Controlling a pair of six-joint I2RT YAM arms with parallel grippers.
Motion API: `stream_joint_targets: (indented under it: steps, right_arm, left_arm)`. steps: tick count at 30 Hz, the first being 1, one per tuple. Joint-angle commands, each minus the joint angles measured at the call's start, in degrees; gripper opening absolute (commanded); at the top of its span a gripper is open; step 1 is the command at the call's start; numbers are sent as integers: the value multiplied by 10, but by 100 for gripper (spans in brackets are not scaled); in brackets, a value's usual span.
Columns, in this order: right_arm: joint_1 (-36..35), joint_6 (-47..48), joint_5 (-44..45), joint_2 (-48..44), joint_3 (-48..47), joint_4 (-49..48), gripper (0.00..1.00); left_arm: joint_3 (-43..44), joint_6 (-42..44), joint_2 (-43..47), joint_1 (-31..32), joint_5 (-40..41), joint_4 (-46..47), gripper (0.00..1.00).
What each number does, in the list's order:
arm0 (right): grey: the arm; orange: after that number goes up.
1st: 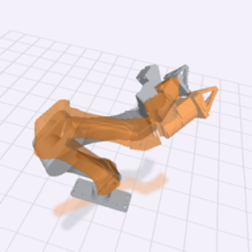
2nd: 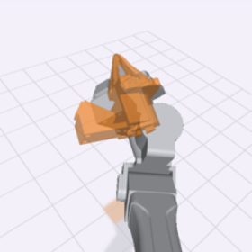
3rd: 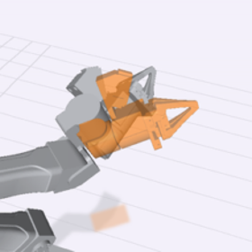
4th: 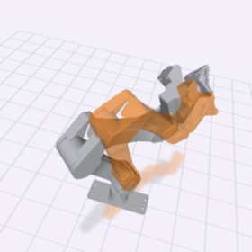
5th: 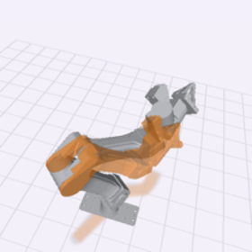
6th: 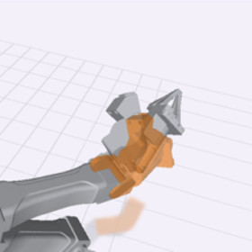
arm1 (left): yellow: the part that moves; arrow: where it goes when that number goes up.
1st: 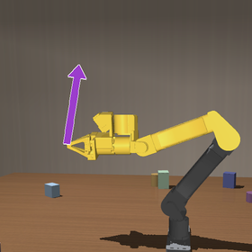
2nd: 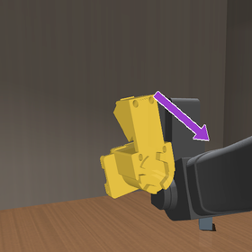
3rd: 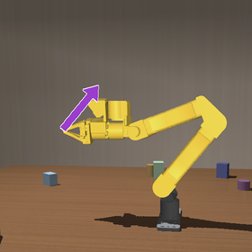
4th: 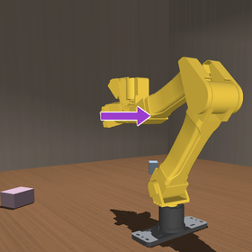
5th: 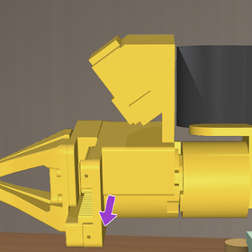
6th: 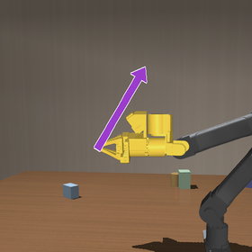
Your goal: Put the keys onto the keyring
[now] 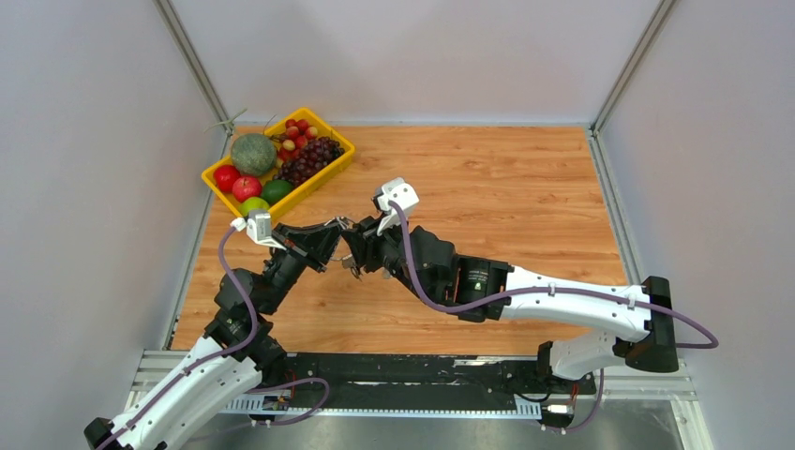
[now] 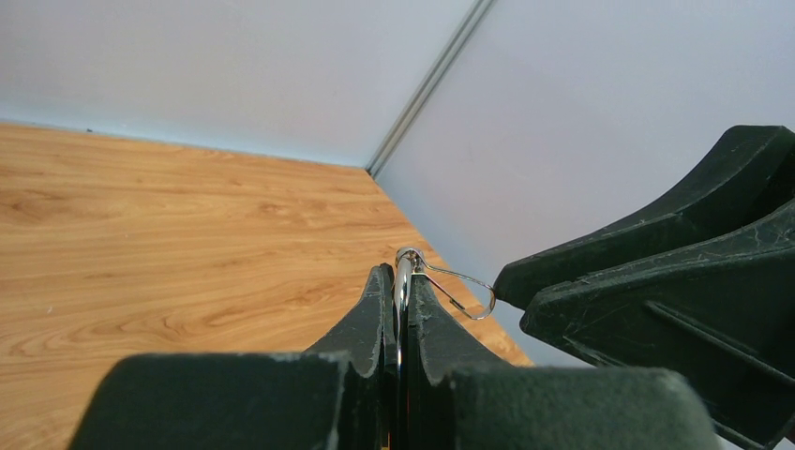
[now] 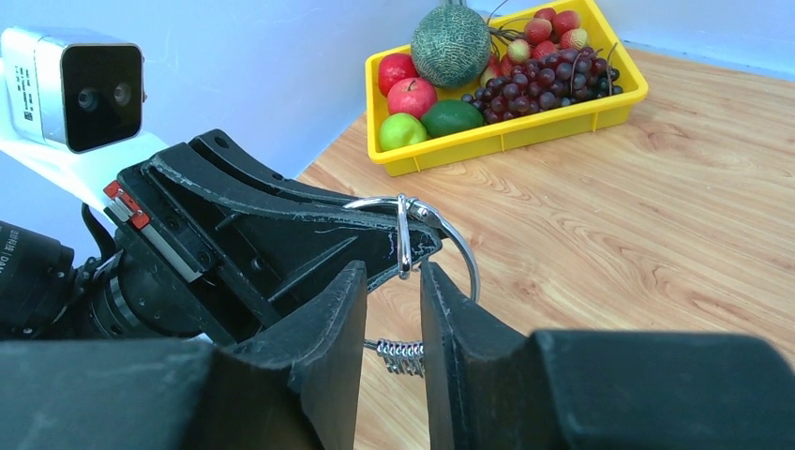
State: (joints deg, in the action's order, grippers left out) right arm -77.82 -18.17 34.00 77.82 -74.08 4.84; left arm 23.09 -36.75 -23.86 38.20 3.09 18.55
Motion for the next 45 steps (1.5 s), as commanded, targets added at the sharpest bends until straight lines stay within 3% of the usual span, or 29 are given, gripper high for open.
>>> stream_joint_targets:
  steps: [1,45]
  right_arm:
    - [-2,-11,2,3,-28,-24,30]
    - [-2,-6,16,22,-38,-25,16]
  left_arm:
    - [27,-10,6,1,1,15,0]
    - [39,-17,13,1,-8,13,0]
